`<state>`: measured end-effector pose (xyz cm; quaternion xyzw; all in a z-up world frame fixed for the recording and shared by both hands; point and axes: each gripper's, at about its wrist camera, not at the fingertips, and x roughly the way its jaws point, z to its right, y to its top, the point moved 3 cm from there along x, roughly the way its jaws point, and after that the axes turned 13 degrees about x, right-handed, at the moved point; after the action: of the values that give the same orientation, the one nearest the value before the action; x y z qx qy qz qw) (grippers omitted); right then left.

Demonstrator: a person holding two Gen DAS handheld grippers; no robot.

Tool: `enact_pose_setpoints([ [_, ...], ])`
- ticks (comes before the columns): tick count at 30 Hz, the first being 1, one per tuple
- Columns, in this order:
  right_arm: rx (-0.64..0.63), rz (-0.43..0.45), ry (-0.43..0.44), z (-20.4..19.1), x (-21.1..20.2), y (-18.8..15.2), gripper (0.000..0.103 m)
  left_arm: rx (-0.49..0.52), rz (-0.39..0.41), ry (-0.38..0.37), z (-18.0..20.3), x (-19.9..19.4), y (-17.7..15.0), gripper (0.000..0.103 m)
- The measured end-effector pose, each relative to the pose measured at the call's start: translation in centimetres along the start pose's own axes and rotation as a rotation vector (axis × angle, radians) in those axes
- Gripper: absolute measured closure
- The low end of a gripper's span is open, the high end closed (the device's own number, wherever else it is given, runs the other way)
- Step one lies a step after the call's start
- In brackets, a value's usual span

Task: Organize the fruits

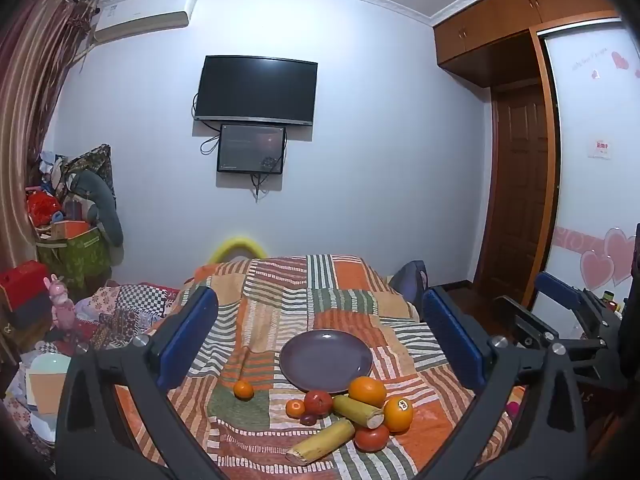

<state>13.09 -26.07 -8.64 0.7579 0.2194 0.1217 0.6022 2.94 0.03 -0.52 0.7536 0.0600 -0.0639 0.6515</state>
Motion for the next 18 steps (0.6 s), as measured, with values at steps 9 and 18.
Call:
enact_pose_setpoints([
  [9,0.011,-0.008,-0.012,0.39,0.06,0.49,0.000,0.013,-0.007,-0.011,0.46,0.49,-0.02,0.000],
  [18,0.036,0.009,-0.010,0.56,-0.33,0.07,0.000,0.005,-0.006,-0.015,0.07,0.46,-0.14,0.000],
])
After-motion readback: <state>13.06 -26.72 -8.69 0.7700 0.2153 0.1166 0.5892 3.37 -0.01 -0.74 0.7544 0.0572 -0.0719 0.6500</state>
